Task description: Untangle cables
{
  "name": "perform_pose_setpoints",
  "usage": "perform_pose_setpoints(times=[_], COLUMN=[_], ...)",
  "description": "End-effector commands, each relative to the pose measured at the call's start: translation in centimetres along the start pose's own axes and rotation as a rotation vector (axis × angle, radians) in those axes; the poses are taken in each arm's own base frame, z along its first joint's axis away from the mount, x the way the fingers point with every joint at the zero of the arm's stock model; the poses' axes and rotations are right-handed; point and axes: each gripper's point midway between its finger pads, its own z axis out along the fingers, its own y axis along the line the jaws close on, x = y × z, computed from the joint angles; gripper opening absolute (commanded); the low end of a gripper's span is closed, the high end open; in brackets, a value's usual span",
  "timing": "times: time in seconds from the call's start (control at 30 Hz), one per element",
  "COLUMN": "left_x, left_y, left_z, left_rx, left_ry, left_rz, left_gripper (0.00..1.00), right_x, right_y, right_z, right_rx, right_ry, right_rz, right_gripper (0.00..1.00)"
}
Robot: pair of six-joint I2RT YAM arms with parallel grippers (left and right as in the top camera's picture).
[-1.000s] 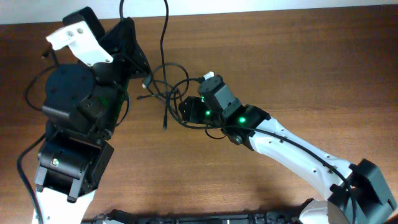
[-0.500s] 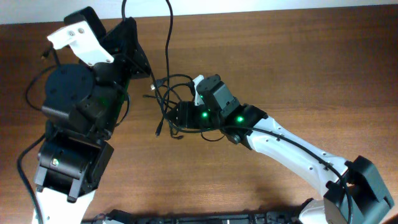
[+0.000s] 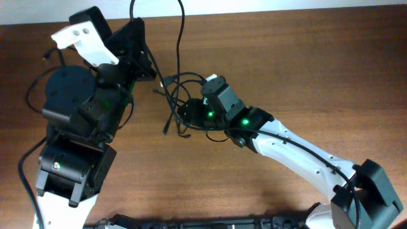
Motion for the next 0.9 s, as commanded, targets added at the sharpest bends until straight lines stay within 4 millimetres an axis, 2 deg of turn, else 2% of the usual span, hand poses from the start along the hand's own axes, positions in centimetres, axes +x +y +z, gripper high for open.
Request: perform_pose_setpoints(times=[0.0,0.17,0.3,0.37,0.47,0.53,0.6,0.63,0.8,0.83,0.87], left_x=[-1.3,-1.6,-1.7,-1.8,-1.9,-1.9,-1.9,-1.9,-1.9,-1.9,-1.9], left_y=[-1.1,-1.2,-1.0,-1.0,-0.6,-0.7,-0.7,-0.7,-0.7,-0.7,-0.7], left_z=[-1.2,-1.2,-1.2,-1.2,-1.2,-1.2,-1.2,-1.2,-1.2,-1.2,-1.2], left_rx=[0.042,0.047,0.037,0.033,0.015,0.016,0.018,0.018,0.018,0.018,0.018], left_ry=[-0.034,-0.045,-0.05,-0.053,-0.063,-0.062,-0.061,-0.06,-0.061,-0.06,-0.06], left_rz=[-0.032,-0.032,-0.032,-0.032,-0.033,-0.033,-0.033,-0.033,-0.033,-0.033,-0.033], left_gripper=[0.0,0.0,0.0,0.0,0.0,0.0,0.0,0.0,0.0,0.0,0.0], right_x=[-1.9,-1.2,0.1,0.5,0.7,0.6,0.3,0.2,-0.1,-0.3,-0.4], right_y=[-0.6,-0.5,-1.7,-2.8,-2.9,-3.0,-3.1,-3.2,-3.4,-3.6,-3.8], right_z=[0.0,0.1,0.2,0.0,0.0,0.0,0.0,0.0,-0.1,-0.1,0.1], right_rx=[0.043,0.046,0.105,0.147,0.154,0.156,0.168,0.175,0.191,0.203,0.215], right_ry=[-0.107,-0.082,-0.044,-0.029,-0.023,-0.022,-0.034,-0.037,-0.038,-0.045,-0.047], right_rz=[0.055,0.051,0.053,0.061,0.061,0.009,-0.06,-0.112,-0.272,-0.311,-0.36], right_gripper=[0.46,0.45,0.38,0.27,0.27,0.31,0.42,0.44,0.48,0.52,0.53])
